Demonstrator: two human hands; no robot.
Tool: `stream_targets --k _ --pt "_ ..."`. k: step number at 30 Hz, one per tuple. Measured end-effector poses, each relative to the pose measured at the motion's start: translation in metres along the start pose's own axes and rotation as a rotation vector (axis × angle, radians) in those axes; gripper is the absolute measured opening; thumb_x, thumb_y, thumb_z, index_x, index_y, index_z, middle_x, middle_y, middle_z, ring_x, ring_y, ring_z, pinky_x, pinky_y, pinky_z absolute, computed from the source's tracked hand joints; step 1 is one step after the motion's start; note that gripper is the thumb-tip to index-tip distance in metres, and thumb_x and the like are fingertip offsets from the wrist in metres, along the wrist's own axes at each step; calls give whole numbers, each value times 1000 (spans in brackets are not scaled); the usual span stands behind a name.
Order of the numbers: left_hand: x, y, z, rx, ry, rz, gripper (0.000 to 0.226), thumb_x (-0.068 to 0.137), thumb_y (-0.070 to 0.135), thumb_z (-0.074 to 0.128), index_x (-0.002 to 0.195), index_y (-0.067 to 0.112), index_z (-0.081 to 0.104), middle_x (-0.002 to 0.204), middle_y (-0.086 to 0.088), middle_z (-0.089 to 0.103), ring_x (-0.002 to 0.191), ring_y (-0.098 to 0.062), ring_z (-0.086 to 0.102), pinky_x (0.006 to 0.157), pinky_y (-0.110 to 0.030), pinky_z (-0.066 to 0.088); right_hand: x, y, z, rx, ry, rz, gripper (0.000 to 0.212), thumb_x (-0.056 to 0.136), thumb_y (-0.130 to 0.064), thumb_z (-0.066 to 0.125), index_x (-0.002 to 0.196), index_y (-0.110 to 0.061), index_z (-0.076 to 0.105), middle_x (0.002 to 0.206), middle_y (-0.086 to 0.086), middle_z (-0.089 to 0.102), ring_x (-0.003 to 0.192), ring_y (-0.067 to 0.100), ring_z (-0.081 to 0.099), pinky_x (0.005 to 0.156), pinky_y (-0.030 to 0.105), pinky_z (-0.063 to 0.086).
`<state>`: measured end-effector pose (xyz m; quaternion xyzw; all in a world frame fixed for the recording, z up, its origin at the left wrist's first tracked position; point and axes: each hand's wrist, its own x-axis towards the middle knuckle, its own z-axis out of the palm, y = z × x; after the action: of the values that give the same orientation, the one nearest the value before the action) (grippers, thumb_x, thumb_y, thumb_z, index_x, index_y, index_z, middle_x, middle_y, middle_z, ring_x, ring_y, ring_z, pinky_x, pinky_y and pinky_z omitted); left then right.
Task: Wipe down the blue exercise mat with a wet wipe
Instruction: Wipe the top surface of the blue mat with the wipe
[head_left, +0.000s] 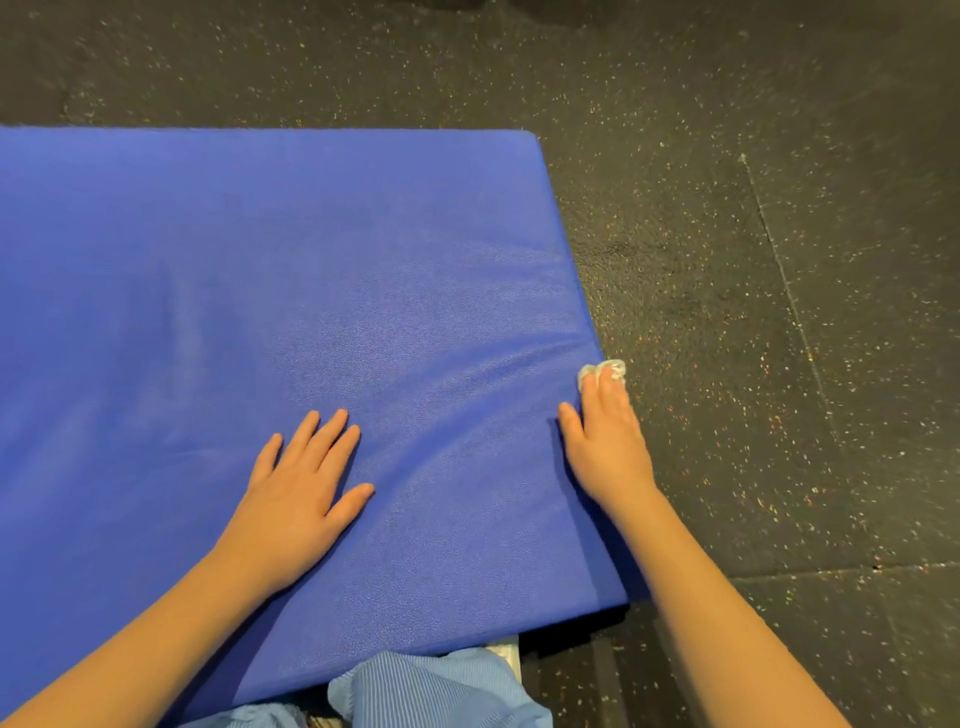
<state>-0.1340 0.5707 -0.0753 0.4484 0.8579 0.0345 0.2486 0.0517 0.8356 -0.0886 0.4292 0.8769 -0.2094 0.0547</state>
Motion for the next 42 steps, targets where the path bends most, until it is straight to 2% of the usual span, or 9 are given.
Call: stream_targets --k 3,9,14,20,27,32,34,38,42 --pt "0 -3 4 -8 18 10 103 77 79 -14 152 20 25 160 7 11 148 -17 3 118 -43 3 8 -14 7 -22 15 94 66 101 -40 37 153 -6 13 161 14 -2 148 27 -6 120 39 1" --pt "4 -9 3 -9 19 41 98 81 79 -5 148 20 34 158 5 22 147 -16 9 117 -44 8 10 -31 12 -37 -142 -276 81 87 -62 15 154 -16 11 161 4 -9 148 18 -12 119 33 0" --pt "14 -15 -7 -43 15 18 94 79 78 4 150 22 29 159 10 12 146 -7 2 118 -38 0 56 -34 10 -60 6 -51 67 100 -40 41 153 -9 15 161 13 -4 148 26 -8 120 42 5" --pt "26 -22 -9 -47 -10 7 89 79 73 5 153 25 17 155 20 -3 143 0 -11 118 -38 -5 37 -63 26 -62 -221 -577 81 87 -61 17 154 -15 17 161 5 -3 149 21 -6 118 34 4" --pt "39 -25 -18 -18 -53 -4 89 76 74 0 153 29 5 154 22 -13 142 -1 -18 118 -37 -9 86 -72 19 -57 -48 -209 69 100 -43 40 154 -12 11 161 9 -9 148 24 -11 120 40 4" --pt "58 -28 -26 -13 -47 -23 95 72 75 2 153 27 8 152 20 -13 141 -2 -16 118 -40 -5 75 -81 24 -105 -186 -698 66 98 -43 39 153 -12 19 162 7 1 149 22 -4 118 34 4" --pt "64 -30 -28 -6 -50 -23 97 71 75 1 154 26 9 152 20 -13 142 -3 -15 118 -40 -4 96 -73 19 -117 -115 -603 63 98 -37 46 151 -12 24 161 10 5 149 24 1 118 38 13" --pt "69 -31 -30 -3 -46 -11 97 71 74 2 154 24 13 153 19 -9 144 -6 -11 118 -42 -1 118 -65 11 -79 63 -88 64 100 -36 42 152 -9 17 161 14 -1 149 27 -4 118 42 12" --pt "69 -29 -27 -6 -18 -8 94 74 72 5 153 22 19 157 14 0 148 -13 -3 118 -45 3 92 -73 20 -47 -38 -292 77 96 -47 45 154 -12 8 161 10 -10 148 25 -12 118 37 1"
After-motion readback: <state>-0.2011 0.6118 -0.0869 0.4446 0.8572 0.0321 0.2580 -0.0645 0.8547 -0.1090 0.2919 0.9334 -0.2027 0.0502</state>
